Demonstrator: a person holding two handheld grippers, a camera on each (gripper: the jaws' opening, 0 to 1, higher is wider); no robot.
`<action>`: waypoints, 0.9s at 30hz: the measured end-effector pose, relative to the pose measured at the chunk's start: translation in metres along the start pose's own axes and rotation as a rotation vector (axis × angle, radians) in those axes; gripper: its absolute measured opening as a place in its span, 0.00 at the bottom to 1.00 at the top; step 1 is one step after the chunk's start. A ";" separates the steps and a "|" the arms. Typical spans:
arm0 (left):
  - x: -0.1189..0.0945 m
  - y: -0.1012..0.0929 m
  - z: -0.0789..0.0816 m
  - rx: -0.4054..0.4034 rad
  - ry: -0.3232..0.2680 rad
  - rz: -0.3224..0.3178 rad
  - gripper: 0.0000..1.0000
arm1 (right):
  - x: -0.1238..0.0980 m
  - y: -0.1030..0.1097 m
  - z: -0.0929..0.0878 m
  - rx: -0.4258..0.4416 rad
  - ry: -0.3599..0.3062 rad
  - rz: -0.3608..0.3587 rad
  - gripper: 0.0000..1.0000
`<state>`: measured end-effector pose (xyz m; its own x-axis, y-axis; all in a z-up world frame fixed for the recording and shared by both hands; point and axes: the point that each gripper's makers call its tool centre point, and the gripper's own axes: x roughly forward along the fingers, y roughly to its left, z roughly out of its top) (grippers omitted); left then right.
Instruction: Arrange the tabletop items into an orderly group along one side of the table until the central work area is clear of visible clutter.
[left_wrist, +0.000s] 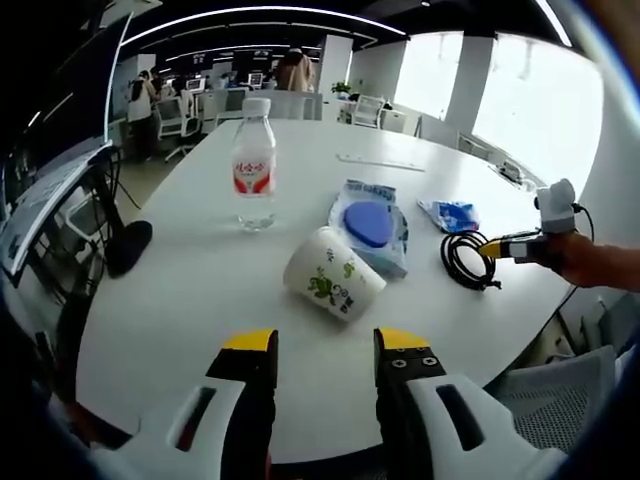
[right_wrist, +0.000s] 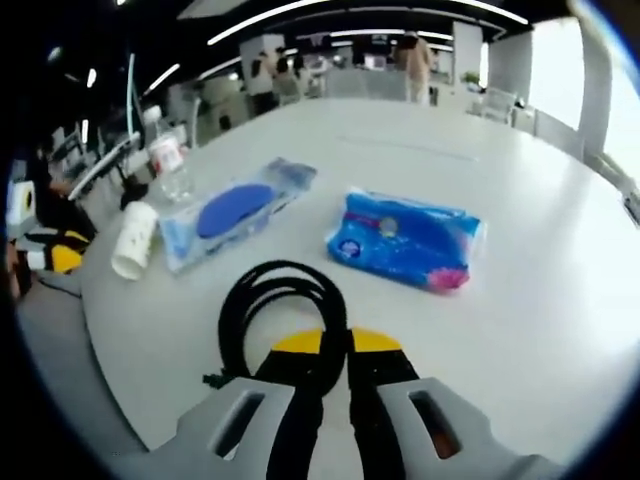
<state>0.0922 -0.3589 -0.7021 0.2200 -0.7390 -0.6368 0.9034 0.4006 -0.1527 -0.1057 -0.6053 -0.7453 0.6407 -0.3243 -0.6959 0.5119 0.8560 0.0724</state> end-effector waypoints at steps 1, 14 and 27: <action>0.000 -0.001 0.000 0.002 0.000 0.000 0.37 | 0.000 0.000 0.000 -0.003 0.002 0.001 0.05; 0.000 -0.001 0.000 -0.005 -0.002 -0.001 0.37 | 0.002 -0.003 0.003 -0.006 -0.008 0.014 0.01; 0.001 -0.011 0.011 -0.047 -0.012 -0.026 0.36 | 0.002 -0.002 0.011 -0.024 -0.003 0.047 0.09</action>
<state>0.0869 -0.3697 -0.6931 0.2012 -0.7561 -0.6228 0.8907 0.4059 -0.2050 -0.0988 -0.6126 -0.7391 0.6655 -0.2846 -0.6900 0.4672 0.8798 0.0878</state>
